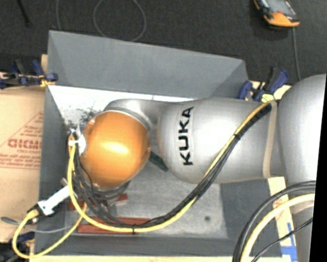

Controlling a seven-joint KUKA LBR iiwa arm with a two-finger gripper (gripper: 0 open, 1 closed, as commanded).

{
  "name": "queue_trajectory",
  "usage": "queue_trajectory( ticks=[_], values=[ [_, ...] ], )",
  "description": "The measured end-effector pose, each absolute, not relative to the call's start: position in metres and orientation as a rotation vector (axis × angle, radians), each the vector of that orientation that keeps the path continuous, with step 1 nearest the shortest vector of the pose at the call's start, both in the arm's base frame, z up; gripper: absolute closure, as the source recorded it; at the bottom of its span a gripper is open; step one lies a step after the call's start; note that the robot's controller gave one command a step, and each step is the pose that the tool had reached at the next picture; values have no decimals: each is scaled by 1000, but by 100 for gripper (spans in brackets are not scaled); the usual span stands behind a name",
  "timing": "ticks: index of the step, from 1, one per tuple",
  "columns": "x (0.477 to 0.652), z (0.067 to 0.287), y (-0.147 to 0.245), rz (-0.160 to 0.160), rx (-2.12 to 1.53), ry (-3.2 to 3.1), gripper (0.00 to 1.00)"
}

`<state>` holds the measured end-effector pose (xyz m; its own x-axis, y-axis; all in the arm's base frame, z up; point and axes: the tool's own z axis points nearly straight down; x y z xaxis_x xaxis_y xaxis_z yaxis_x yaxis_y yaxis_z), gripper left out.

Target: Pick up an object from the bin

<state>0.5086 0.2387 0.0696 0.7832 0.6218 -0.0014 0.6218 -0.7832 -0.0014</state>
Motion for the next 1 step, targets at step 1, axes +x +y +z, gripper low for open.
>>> queue_trajectory(
  ticks=[1],
  values=[
    [509,71,239,-5,-2961,-1040,100]
  ],
)
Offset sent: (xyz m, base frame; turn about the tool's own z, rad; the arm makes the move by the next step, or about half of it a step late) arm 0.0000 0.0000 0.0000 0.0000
